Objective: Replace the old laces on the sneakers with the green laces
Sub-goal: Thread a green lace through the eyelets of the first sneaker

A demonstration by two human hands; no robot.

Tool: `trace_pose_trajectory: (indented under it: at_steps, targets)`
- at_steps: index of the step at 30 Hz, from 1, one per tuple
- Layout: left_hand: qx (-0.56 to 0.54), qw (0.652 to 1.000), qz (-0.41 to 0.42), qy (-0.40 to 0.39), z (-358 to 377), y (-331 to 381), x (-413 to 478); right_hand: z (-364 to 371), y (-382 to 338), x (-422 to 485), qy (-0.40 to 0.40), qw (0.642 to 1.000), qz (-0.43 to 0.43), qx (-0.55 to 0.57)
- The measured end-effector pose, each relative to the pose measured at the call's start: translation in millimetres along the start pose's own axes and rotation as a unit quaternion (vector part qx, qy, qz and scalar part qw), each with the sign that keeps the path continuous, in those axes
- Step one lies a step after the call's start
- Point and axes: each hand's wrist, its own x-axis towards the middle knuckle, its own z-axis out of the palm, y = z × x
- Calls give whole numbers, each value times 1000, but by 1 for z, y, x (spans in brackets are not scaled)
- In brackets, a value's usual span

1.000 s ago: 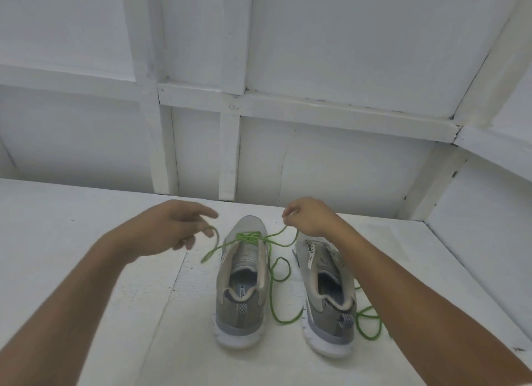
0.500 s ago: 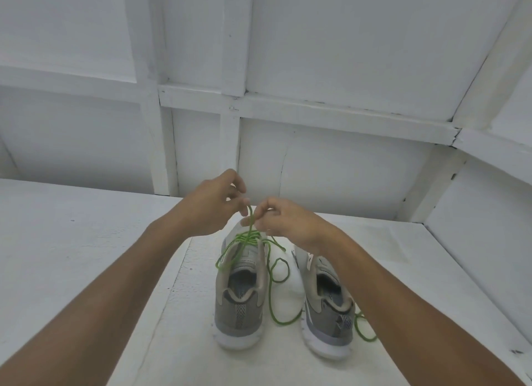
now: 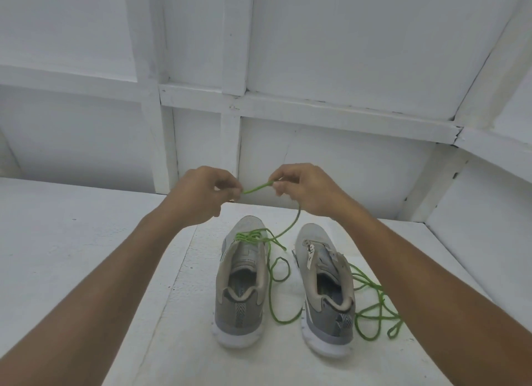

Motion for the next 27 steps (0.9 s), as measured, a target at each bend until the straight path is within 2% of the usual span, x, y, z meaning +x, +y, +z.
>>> trace_pose_trajectory:
  at_steps: [4, 6, 8, 10, 14, 21, 25, 27]
  targets:
    - [-26, 999, 7, 43, 7, 4, 4, -17, -4, 11, 92, 988, -69, -108]
    - [-44, 997, 6, 57, 11, 7, 6, -14, -7, 9, 51, 972, -69, -219]
    - [-53, 997, -3, 53, 16, 6, 8, 1, -5, 5, -13, 963, -51, -264]
    - [-50, 998, -6, 39, 22, 2, 8, 21, 2, 1, -46, 980, -33, -191]
    - [-35, 999, 0, 19, 29, -6, 6, 43, 16, -5, -38, 999, 15, -1]
    - [-20, 1000, -11, 0, 39, -20, 5, 55, 23, -12, -43, 994, 30, 92]
    - [-3, 999, -48, 2, 43, -26, 3, 66, 32, -10, -37, 994, 59, 87]
    - [43, 996, -71, -25, 49, -35, 2, 73, 39, -7, -27, 994, 88, 59]
